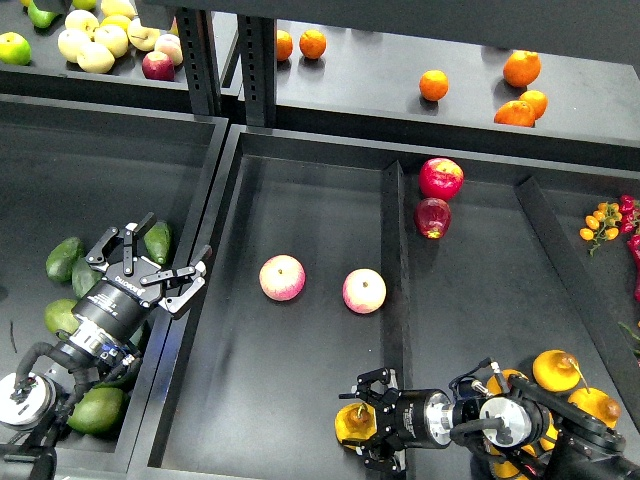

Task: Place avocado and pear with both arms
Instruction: 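Close the right gripper around the orange pear, then carry the pear into the pear bin and open the right gripper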

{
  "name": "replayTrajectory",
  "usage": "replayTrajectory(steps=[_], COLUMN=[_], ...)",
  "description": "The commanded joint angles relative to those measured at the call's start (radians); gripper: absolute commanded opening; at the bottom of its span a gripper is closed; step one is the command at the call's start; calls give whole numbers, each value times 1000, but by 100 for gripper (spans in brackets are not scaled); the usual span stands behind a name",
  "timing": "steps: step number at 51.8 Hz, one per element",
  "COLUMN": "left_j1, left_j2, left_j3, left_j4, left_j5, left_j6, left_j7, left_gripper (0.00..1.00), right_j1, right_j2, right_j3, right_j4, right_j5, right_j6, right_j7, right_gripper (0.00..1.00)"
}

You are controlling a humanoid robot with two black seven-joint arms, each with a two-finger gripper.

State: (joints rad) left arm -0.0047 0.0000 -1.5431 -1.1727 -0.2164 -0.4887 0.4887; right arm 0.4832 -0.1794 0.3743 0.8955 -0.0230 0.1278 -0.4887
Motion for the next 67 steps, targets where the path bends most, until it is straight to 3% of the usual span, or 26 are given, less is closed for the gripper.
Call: replayTrajectory(steps=[1, 9, 12, 15, 43, 67], left_j1=[0, 0, 0, 0, 0, 0], left_j2=[0, 0, 0, 0, 0, 0], left_j3=[0, 0, 0, 0, 1, 8], left_j4=[-1, -1, -1, -1, -2, -2], left_j5=[0, 0, 0, 0, 2, 2], left_j6=[0, 0, 0, 0, 0, 0], left_j7=[0, 0, 0, 0, 0, 0], left_gripper=[99, 99, 99, 99, 99, 99], right_j1=[-8, -15, -17, -21, -26, -15], right_j2=[-2, -2, -2, -2, -11, -40], right_j3=[3, 9, 9, 11, 46, 201], right_j4=[6, 10, 11, 14, 57, 109], right_j5=[0, 2, 5, 14, 83, 84], right_j6=[1, 1, 1, 1, 12, 0], right_j7=[0, 0, 0, 0, 0, 0], right_gripper=[52, 46, 39, 24, 14, 14])
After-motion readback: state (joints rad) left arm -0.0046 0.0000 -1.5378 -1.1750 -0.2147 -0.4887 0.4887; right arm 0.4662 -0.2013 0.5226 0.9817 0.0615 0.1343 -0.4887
